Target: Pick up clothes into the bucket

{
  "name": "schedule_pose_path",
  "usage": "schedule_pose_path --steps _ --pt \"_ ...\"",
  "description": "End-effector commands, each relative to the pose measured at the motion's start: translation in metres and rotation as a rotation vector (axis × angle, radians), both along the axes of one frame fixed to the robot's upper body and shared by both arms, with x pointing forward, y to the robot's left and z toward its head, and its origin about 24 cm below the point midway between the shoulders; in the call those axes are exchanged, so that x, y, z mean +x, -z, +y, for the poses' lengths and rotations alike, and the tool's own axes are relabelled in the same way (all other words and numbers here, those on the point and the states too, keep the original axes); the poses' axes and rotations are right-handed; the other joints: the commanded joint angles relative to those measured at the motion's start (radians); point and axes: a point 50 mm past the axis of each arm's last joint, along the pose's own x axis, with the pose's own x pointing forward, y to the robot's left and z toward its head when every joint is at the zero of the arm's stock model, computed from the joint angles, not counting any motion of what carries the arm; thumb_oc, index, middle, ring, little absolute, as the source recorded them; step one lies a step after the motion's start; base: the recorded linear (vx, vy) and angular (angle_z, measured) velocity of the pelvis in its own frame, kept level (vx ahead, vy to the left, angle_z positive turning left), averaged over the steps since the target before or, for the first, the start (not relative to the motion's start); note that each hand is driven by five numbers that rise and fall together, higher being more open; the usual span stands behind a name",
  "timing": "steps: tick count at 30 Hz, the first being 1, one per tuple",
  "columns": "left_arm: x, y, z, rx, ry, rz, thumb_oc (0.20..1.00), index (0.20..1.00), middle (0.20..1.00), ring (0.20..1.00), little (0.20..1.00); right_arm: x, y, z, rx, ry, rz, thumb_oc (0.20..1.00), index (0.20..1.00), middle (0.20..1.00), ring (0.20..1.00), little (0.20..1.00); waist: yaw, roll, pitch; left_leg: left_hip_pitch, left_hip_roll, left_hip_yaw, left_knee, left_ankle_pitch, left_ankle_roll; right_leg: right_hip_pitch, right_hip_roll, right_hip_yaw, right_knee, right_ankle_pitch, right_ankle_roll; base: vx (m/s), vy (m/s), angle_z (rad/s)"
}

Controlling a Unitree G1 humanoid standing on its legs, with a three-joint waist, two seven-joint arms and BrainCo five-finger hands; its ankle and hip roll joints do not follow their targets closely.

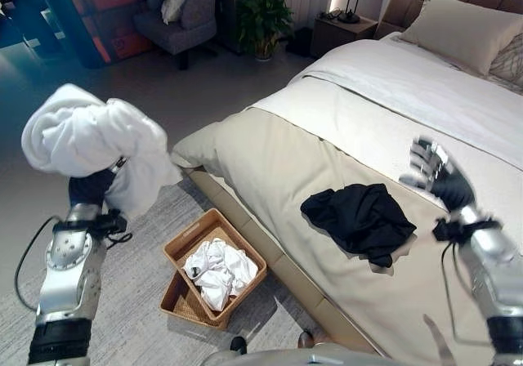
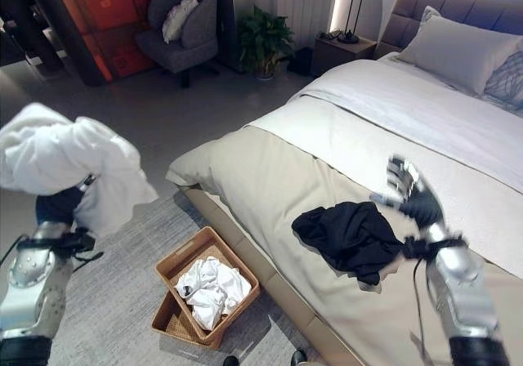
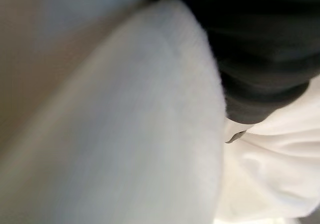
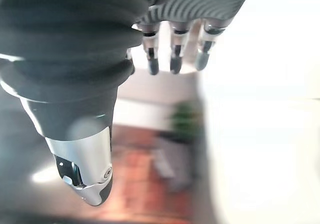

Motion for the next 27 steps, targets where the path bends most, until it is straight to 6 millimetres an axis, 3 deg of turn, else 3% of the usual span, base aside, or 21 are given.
schedule_pose_path --steps 1,5,8,10,12,15,20,27 --pt "0.002 -0.026 0.013 0.216 -0.08 -0.077 0.2 0.2 0.2 0.2 0.2 0.006 0.002 0.001 -0.189 -0.002 0.005 1.0 1.0 1.0 1.0 1.0 0.008 -0.05 0.009 -0.086 -0.014 -0.046 0.136 -0.105 0.012 -0.079 -0.082 0.016 0.12 -0.028 0.062 -0.22 0.04 -0.06" --pt "0.003 -0.008 0.017 0.228 -0.162 -0.019 0.2 0.2 0.2 0.2 0.2 -0.009 0.05 0.005 -0.266 0.014 0.188 1.0 1.0 1.0 1.0 1.0 0.002 -0.061 0.075 -0.192 -0.021 -0.031 0.217 -0.108 0.014 -0.171 -0.085 0.041 0.156 -0.011 0.063 -0.17 0.05 -0.17" --pt "0.006 0.003 0.019 0.206 -0.214 0.009 0.2 0.2 0.2 0.2 0.2 -0.021 0.074 0.008 -0.329 -0.012 0.289 1.0 1.0 1.0 1.0 1.0 -0.008 -0.073 0.137 -0.261 -0.019 -0.023 0.271 -0.11 0.016 -0.236 -0.087 0.057 0.192 -0.001 0.063 -0.15 0.069 -0.14" --pt "0.008 0.004 0.019 0.203 -0.222 0.011 0.2 0.2 0.2 0.2 0.2 -0.022 0.077 0.009 -0.352 -0.024 0.302 1.0 1.0 1.0 1.0 1.0 -0.009 -0.077 0.151 -0.287 -0.019 -0.02 0.293 -0.114 0.016 -0.26 -0.088 0.06 0.205 -0.001 0.062 -0.11 0.044 -0.18" --pt "0.016 0.006 0.021 0.182 -0.263 0.006 0.2 0.2 0.2 0.2 0.2 -0.03 0.088 0.007 -0.403 -0.039 0.358 1.0 1.0 1.0 1.0 1.0 -0.019 -0.1 0.21 -0.366 -0.01 -0.021 0.364 -0.123 0.016 -0.327 -0.097 0.071 0.242 0.006 0.061 -0.15 0.02 -0.11" --pt "0.027 0.002 0.022 0.166 -0.305 -0.014 0.2 0.2 0.2 0.2 0.2 -0.027 0.092 0.009 -0.431 -0.038 0.359 1.0 1.0 1.0 1.0 1.0 -0.029 -0.121 0.263 -0.453 -0.007 -0.022 0.453 -0.141 0.017 -0.405 -0.097 0.088 0.295 0.005 0.059 -0.15 0.025 -0.05" --pt "0.047 -0.022 0.026 0.185 -0.326 -0.073 0.2 0.2 0.2 0.2 0.2 -0.014 0.088 0.011 -0.461 -0.045 0.321 1.0 1.0 1.0 1.0 1.0 -0.036 -0.145 0.339 -0.62 0.004 -0.029 0.619 -0.19 0.025 -0.555 -0.08 0.106 0.414 -0.021 0.052 -0.13 0.023 -0.05" --pt "0.068 -0.052 0.026 0.235 -0.337 -0.128 0.2 0.2 0.2 0.2 0.2 -0.001 0.077 0.018 -0.459 -0.029 0.238 1.0 1.0 1.0 1.0 1.0 -0.057 -0.169 0.359 -0.845 0.006 -0.054 0.765 -0.218 0.03 -0.756 -0.071 0.098 0.516 -0.04 0.051 -0.07 0.003 0.0"
